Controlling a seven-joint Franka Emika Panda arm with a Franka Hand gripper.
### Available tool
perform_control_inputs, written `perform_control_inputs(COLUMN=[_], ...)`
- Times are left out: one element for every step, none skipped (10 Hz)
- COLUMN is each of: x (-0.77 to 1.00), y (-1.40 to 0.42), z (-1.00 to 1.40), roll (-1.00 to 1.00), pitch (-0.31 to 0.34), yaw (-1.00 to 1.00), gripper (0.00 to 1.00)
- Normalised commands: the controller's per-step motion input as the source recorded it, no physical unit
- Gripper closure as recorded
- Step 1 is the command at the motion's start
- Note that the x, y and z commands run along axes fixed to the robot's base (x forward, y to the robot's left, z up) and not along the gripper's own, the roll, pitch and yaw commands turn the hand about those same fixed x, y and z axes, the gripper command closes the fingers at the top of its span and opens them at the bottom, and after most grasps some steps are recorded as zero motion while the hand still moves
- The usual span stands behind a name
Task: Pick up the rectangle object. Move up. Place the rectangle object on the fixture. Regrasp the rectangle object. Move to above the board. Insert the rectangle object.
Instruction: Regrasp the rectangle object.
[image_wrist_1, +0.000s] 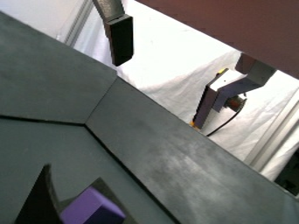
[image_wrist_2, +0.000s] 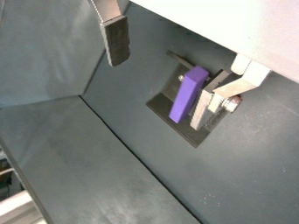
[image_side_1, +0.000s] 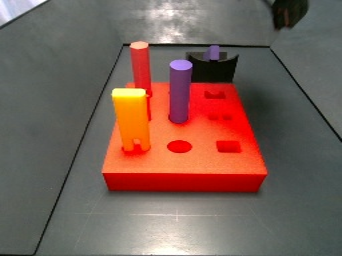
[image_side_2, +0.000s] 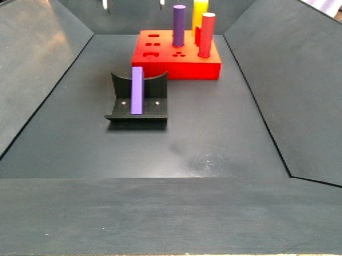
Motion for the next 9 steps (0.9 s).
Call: perform_control_inputs(x=[0.04,0.06,0.07,0.08,0.08,0.09,0.10,0.11,0.10], y=[0.07,0.06,0.06,0.05,0.05,0.05,0.04,0.04,0.03], z=[-1.00,-1.00,-1.00,-1.00,-1.00,-1.00,-1.00,-1.00,-0.87], roll=[0.20,0.14,0.09,0.08,0.07,0.07,0.07,0.07,0.07], pitch=[0.030,-0.006,-0.043,-0.071,-0.088,-0.106,-0.108,-0.097,-0.086], yaw=[0.15,0.14,0.13,0.11,0.09,0.05,0.04,0.01,-0.01], gripper=[0.00,0.00,0.00,0.00,0.00,0.00,0.00,0.00,0.00])
